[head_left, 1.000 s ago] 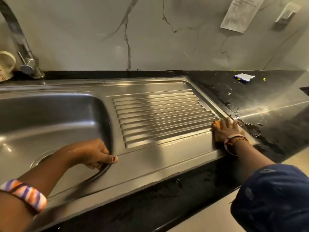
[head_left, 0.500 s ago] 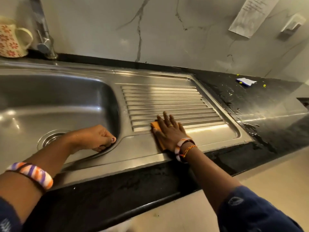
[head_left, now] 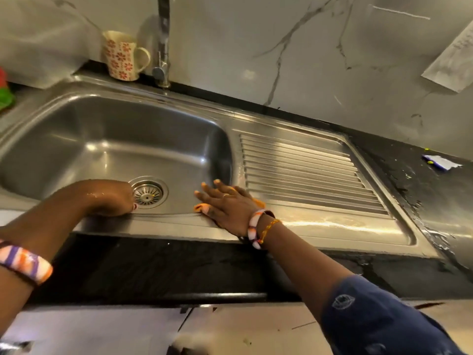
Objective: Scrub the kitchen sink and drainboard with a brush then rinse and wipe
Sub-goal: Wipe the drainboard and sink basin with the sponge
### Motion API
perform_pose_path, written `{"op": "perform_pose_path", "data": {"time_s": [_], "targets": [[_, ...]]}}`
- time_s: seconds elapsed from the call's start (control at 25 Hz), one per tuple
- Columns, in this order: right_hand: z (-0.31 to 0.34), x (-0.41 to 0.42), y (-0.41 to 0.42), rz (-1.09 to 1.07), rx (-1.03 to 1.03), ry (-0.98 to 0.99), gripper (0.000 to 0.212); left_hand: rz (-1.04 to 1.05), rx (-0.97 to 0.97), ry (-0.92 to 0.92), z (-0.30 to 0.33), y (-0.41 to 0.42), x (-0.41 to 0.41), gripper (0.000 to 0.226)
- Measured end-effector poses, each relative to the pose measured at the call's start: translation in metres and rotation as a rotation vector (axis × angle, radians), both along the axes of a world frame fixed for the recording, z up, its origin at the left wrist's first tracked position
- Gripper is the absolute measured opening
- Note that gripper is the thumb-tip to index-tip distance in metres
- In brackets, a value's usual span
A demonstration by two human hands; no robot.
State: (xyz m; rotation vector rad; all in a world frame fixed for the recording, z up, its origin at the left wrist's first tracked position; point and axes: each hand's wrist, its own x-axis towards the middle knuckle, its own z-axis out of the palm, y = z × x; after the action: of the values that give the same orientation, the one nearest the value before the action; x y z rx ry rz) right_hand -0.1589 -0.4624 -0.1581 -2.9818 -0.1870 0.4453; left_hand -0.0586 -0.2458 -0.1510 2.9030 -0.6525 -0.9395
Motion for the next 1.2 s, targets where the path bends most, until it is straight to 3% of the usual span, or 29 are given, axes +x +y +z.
{"op": "perform_pose_path", "data": {"time_s": [0.12,0.28,0.52,0.76,0.92,1.04,1.12,1.2], "targets": [[0.003,0.025,0.038,-0.021,0.028,0.085,0.047,0.059,-0.081,-0.026,0.001,0.007,-0.006,0.025],[0.004,0.050,0.081,0.051,0.034,-0.017,0.046,0.166,-0.131,-0.148,0.003,0.022,-0.008,0.035],[-0.012,0.080,0.109,0.104,0.057,-0.059,0.045,0.217,-0.101,-0.149,0.001,0.043,-0.015,0.022],[0.024,0.032,0.066,-0.101,0.177,-0.406,0.052,0.044,0.001,-0.122,0.021,0.003,-0.018,0.019],[0.042,-0.013,-0.030,-0.409,-0.007,-0.606,0.047,-0.161,-0.095,-0.077,0.033,-0.062,-0.021,0.022],[0.049,-0.058,-0.111,-0.829,-0.262,-0.723,0.044,-0.261,-0.237,-0.120,0.029,-0.120,-0.019,0.028],[0.010,-0.089,-0.201,-1.253,-0.344,-0.499,0.061,-0.304,-0.329,-0.183,0.026,-0.156,-0.018,0.036],[-0.106,-0.116,-0.359,-1.414,-0.185,-0.162,0.103,-0.355,-0.353,-0.249,0.026,-0.189,-0.015,0.050]]}}
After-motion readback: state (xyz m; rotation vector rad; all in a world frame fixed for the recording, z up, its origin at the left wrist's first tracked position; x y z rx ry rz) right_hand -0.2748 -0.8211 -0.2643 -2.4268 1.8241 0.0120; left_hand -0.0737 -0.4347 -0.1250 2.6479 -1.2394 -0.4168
